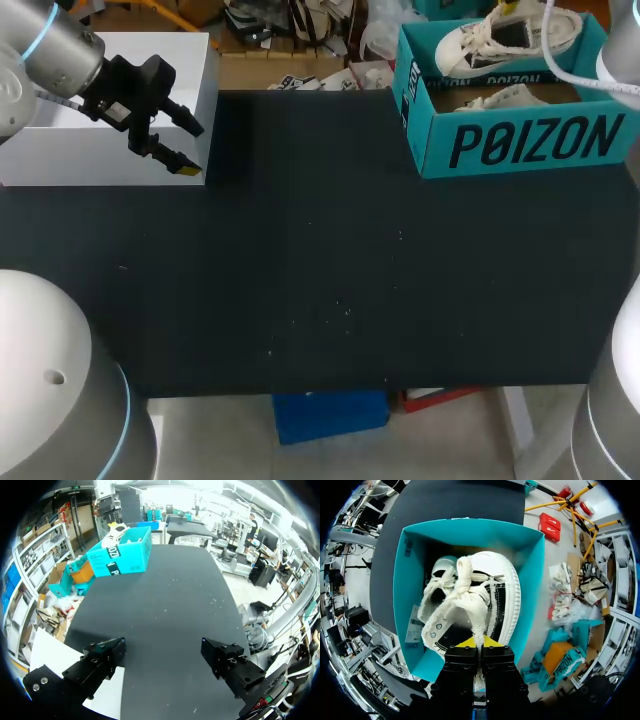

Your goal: Take the shoe out of the shoebox, open the shoe tongue, remove and reinsert the insole, then place the shoe into the shoebox

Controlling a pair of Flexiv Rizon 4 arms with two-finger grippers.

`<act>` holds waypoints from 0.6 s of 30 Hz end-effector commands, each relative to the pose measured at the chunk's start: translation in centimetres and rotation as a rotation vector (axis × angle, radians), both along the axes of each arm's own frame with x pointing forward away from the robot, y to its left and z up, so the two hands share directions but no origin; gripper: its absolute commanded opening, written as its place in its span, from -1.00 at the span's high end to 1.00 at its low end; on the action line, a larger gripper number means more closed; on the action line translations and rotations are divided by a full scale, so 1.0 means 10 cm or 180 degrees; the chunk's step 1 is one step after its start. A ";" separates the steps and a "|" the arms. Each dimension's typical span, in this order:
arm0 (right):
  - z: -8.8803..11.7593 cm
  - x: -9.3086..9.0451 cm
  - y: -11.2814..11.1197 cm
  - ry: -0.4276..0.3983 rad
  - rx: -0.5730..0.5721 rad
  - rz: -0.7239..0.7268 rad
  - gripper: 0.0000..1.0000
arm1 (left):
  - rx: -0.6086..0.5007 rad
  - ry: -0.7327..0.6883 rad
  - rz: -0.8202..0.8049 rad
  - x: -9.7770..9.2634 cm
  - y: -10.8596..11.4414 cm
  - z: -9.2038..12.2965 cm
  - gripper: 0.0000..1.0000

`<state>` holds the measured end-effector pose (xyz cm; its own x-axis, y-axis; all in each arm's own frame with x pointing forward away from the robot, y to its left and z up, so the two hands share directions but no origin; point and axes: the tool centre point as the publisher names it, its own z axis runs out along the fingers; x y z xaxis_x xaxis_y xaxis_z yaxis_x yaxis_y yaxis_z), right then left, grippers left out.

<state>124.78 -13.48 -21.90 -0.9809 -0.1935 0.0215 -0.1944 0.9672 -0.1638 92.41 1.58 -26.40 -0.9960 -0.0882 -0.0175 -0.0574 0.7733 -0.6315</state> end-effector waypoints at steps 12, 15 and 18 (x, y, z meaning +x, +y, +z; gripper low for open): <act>-0.30 0.27 0.11 0.1019 -0.0134 -0.0248 1.00 | 0.0010 0.0001 0.0002 0.00 0.00 0.00 -1.00; -0.37 0.27 0.12 0.1046 -0.0113 -0.0284 1.00 | 0.0010 0.0001 0.0002 0.00 0.00 0.00 -1.00; -0.42 0.27 0.12 0.1069 -0.0101 -0.0308 1.00 | 0.0010 0.0001 0.0002 0.00 0.00 0.00 -1.00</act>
<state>125.85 -12.40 -25.24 -0.9872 -0.1580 -0.0207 -0.1536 0.9783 -0.1391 92.41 1.58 -26.40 -0.9960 -0.0882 -0.0175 -0.0574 0.7733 -0.6315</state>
